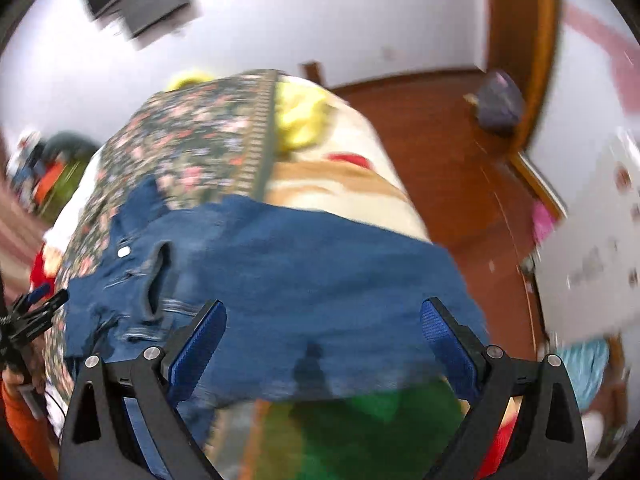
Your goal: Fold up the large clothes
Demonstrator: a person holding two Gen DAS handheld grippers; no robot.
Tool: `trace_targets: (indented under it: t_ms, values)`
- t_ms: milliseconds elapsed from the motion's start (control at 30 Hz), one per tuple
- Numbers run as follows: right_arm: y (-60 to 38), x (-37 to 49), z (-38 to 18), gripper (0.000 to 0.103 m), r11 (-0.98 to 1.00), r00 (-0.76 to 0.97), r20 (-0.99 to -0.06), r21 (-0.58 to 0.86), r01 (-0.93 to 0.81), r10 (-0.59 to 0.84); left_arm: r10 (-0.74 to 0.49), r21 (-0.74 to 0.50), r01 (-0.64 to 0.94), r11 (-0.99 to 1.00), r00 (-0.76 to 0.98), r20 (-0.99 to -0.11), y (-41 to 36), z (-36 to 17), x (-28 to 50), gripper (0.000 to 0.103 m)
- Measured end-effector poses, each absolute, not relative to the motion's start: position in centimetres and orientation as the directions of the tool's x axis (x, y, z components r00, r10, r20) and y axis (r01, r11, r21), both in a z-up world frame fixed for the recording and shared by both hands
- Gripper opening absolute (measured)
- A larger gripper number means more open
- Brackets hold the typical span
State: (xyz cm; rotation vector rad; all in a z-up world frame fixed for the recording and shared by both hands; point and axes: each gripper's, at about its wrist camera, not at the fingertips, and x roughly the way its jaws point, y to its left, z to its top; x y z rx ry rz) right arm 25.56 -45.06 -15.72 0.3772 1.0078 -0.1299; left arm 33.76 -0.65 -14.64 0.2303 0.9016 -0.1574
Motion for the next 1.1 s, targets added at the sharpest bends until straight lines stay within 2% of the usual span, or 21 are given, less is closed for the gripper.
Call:
trace_targets:
  t_ms: [233, 433, 600, 733, 800, 867, 1000, 1100]
  values:
    - [-51.4, 21.1, -23.3, 0.097, 0.765, 0.427, -0.881, 0.414, 0.493, 0.201, -0.114, 0.047, 0.29, 0.956, 0.515, -0.85, -6.4, -17.7, 37.4, 0.08]
    - [-52.8, 21.3, -25.5, 0.097, 0.717, 0.447, -0.859, 0.475, 0.51, 0.251, -0.157, -0.021, 0.312, 0.95, 0.416, -0.896, -8.8, -20.7, 39.2, 0.08]
    - [-53.8, 23.8, -28.3, 0.096, 0.674, 0.459, -0.846, 0.507, 0.537, 0.271, -0.121, 0.034, 0.325, 0.945, 0.444, -0.888, -9.9, -21.5, 38.6, 0.08]
    - [-54.7, 25.4, -28.2, 0.073, 0.652, 0.491, -0.831, 0.528, 0.545, 0.263, -0.127, 0.048, 0.351, 0.935, 0.458, -0.88, -10.1, -21.1, 38.2, 0.08]
    - [-54.6, 26.2, -27.7, 0.06, 0.682, 0.49, -0.845, 0.487, 0.545, 0.212, -0.129, 0.042, 0.346, 0.937, 0.457, -0.88, -10.0, -20.8, 38.1, 0.08]
    - [-53.3, 27.1, -26.2, 0.043, 0.754, 0.499, -0.859, 0.405, 0.518, 0.118, -0.136, 0.034, 0.339, 0.94, 0.464, -0.875, -9.7, -20.3, 37.9, 0.08]
    - [-51.2, 27.7, -22.9, 0.031, 0.841, 0.555, -0.832, 0.297, 0.453, -0.005, -0.135, 0.06, 0.339, 0.939, 0.523, -0.842, -8.9, -18.3, 36.6, 0.08]
    - [-50.1, 27.9, -19.6, 0.025, 0.866, 0.625, -0.78, 0.292, 0.405, -0.029, -0.109, 0.114, 0.334, 0.936, 0.581, -0.807, -8.2, -16.6, 35.5, 0.08]
